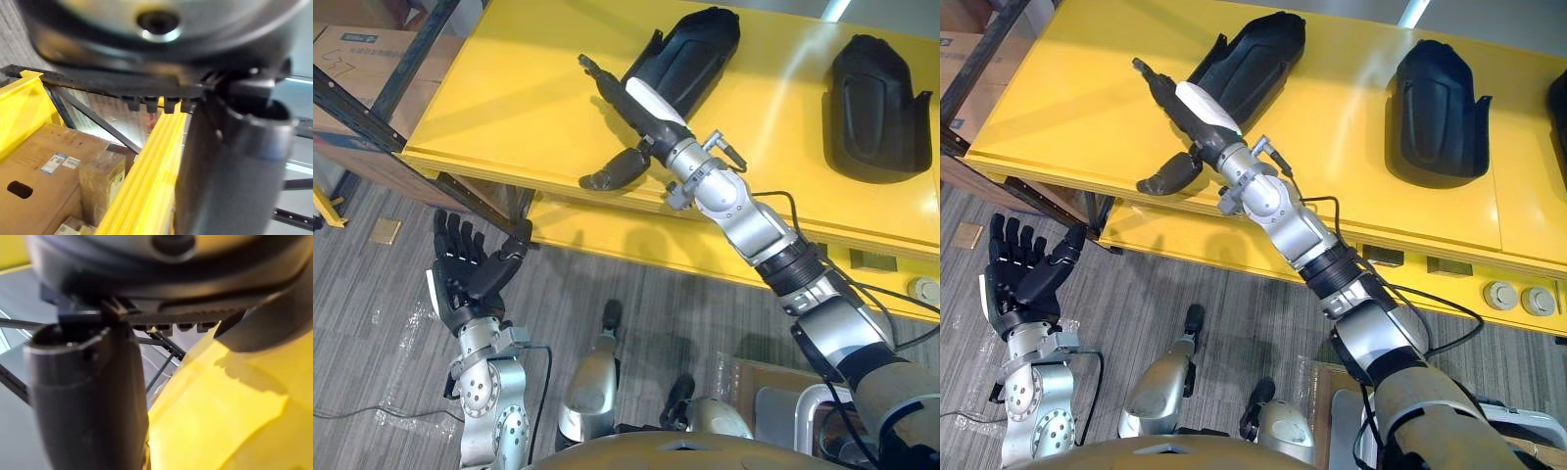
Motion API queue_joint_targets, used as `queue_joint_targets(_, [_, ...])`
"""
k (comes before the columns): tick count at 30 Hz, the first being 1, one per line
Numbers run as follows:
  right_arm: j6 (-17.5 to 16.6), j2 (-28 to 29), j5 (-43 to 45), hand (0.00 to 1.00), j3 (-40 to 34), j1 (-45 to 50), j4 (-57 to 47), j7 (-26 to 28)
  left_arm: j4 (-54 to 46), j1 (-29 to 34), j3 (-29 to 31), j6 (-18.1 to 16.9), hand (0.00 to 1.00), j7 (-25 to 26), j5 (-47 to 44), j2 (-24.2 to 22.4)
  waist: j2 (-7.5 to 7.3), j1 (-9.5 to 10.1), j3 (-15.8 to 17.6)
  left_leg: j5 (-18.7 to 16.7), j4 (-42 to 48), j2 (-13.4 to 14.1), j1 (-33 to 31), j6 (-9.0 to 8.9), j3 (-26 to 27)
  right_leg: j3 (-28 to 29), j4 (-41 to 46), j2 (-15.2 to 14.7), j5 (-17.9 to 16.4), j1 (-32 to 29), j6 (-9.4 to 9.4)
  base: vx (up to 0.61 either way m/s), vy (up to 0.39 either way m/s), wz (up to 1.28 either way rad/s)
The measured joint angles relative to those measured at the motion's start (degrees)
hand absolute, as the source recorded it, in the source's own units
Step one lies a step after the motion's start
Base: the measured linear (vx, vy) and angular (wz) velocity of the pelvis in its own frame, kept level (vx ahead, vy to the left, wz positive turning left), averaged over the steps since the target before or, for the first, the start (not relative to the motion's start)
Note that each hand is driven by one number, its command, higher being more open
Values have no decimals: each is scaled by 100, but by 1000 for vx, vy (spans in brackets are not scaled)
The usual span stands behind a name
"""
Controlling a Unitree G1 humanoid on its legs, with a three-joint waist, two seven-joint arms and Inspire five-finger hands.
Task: Walk over and take three plastic housings, then place them on the shelf
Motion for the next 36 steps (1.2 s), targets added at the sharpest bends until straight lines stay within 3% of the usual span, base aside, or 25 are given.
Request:
queue_joint_targets(5, [98,-390,-507,100,10,0,1,-311,0,-2,-66,19,100,8,67,6,-23,-33,-19,-62,-8,26,52,-41,100,94,0,29,21,-29,-5,-65,6,-11])
queue_joint_targets(12, [166,-571,-435,100,116,0,-121,-286,6,48,-117,109,100,61,70,189,-226,-31,-264,-25,0,29,21,18,174,172,-31,25,51,-80,-9,18,-26,-6])
queue_joint_targets(16, [369,-667,-252,100,168,0,-352,65,6,36,-110,111,100,51,70,205,-226,-37,-304,-24,8,20,23,18,178,181,-73,20,72,-68,-3,0,0,0])
queue_joint_targets(24, [462,-1194,-173,100,873,47,-419,1089,6,43,-93,153,100,-10,70,227,-204,-28,-428,-102,-9,29,106,-33,188,179,-98,31,75,18,-3,-27,-5,0])
queue_joint_targets(28, [535,-1410,-70,100,978,72,-605,1207,6,46,-11,347,100,-17,70,232,-213,-13,-480,-110,-9,24,96,-23,237,212,-121,23,83,-1,2,-8,-6,-3])
queue_joint_targets(36, [524,-1636,-49,100,1006,176,-620,1323,5,26,24,357,100,-34,72,345,-228,-24,-590,-73,-7,14,97,49,339,321,-202,19,166,20,19,20,-15,-7])
